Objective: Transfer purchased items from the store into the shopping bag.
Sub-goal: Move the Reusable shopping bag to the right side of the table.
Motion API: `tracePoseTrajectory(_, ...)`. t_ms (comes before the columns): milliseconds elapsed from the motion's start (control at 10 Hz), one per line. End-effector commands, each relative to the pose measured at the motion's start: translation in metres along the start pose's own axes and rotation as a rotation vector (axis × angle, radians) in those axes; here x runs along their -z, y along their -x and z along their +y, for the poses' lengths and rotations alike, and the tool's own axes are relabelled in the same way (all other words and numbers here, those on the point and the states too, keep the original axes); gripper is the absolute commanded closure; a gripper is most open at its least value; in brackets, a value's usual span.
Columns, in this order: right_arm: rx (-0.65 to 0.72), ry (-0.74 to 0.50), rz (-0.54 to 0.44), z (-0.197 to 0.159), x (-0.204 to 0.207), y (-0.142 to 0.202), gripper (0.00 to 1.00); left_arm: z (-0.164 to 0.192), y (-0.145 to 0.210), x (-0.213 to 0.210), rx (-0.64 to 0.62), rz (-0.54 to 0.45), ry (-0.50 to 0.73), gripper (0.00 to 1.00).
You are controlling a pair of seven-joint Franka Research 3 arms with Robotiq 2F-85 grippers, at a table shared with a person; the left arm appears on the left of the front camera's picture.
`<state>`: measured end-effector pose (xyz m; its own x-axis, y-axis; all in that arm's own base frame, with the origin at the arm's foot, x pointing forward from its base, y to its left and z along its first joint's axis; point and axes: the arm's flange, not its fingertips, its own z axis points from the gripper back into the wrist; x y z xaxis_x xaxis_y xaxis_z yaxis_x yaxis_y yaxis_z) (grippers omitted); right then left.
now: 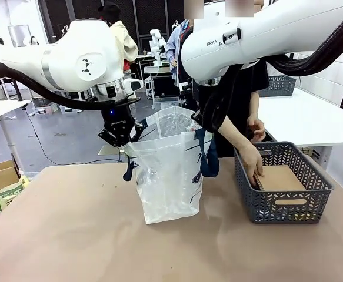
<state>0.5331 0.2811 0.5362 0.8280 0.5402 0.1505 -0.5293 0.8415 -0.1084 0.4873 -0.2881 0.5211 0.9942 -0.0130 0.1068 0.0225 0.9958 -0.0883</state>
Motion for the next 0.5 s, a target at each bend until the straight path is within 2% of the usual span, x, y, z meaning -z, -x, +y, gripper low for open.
tracePoseTrajectory(0, 0.006, -0.003, 0.003, -0.0006, 0.0016, 0.0005, 1.0, -0.0003, 0.0015, 0.001, -0.011, 0.002, -0.001, 1.0)
tracePoseTrajectory(400, 0.006, -0.003, 0.003, -0.0006, 0.0016, 0.0005, 1.0, -0.0003, 0.0015, 0.001, -0.011, 0.002, -0.001, 1.0)
